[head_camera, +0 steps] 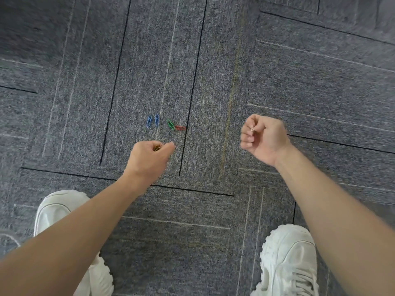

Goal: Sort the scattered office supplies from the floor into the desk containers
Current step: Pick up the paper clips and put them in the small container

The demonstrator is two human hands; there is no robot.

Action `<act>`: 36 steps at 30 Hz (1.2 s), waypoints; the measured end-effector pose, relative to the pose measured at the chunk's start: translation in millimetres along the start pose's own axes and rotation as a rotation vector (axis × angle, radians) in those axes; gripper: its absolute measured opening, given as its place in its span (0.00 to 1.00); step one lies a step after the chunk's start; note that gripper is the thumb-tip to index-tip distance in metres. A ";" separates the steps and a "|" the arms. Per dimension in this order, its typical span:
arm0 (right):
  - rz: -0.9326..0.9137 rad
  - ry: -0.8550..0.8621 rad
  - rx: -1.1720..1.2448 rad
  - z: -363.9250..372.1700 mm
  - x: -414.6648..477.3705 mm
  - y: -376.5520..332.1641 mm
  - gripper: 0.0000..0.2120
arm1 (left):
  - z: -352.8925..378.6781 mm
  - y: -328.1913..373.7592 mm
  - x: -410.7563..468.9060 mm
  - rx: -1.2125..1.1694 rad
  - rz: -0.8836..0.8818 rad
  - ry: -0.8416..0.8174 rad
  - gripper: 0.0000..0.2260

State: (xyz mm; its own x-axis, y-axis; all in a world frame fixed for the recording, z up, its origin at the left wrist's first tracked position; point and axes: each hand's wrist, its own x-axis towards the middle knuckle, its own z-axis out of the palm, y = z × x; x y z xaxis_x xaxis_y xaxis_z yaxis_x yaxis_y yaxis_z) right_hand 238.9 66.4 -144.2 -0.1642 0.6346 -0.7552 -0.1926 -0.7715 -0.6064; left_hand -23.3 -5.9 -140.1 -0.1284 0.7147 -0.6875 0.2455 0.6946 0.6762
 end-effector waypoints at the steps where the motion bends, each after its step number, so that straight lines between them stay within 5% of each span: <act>1: 0.029 -0.091 0.188 10.1 -4.5 5.2 0.05 | -0.6 -0.7 -0.8 -0.002 0.002 0.006 0.11; 4: 0.066 -0.228 0.399 39.0 -7.5 13.9 0.06 | -4.9 -4.0 -1.7 -0.008 -0.002 0.017 0.12; 6: 0.062 -0.197 0.263 58.5 -2.3 15.8 0.05 | -9.3 -7.0 -1.0 -0.008 -0.009 0.020 0.14; 8: -0.001 -0.062 -0.156 77.3 5.3 13.9 0.07 | -14.4 -9.9 -0.7 0.001 -0.012 0.034 0.14; 12: -0.409 0.091 -1.242 108.5 27.6 14.3 0.05 | -23.0 -14.1 -2.7 -0.002 -0.010 0.030 0.12; 18: -0.384 0.102 -1.774 140.8 34.2 32.2 0.06 | -31.4 -18.1 -6.6 -0.006 -0.016 0.052 0.12; 21: -0.250 0.014 -1.632 131.5 36.6 35.4 0.12 | -35.6 -22.3 -6.7 -0.015 -0.025 0.058 0.15; 26: 0.110 -0.130 -0.049 106.2 25.8 29.7 0.08 | -44.0 -30.0 -6.8 -0.019 -0.046 0.059 0.18; 29: 0.076 -0.219 0.273 109.1 21.4 28.5 0.08 | -49.1 -31.0 -8.3 -0.030 -0.036 0.053 0.14; 32: 0.041 -0.127 0.113 125.3 25.2 25.0 0.06 | -53.4 -32.6 -9.4 -0.046 -0.019 0.045 0.13; 36: -0.187 0.241 -0.982 145.2 39.9 28.1 0.09 | -56.3 -36.5 -8.5 -0.060 -0.025 0.045 0.14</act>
State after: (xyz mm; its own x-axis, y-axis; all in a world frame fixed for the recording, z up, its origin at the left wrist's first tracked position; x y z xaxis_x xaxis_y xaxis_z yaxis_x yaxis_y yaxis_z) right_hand 86.5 76.6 -155.2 0.0065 0.8061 -0.5917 0.6986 -0.4271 -0.5741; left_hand -85.3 -32.8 -144.1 -0.1769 0.6988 -0.6930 0.1836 0.7152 0.6744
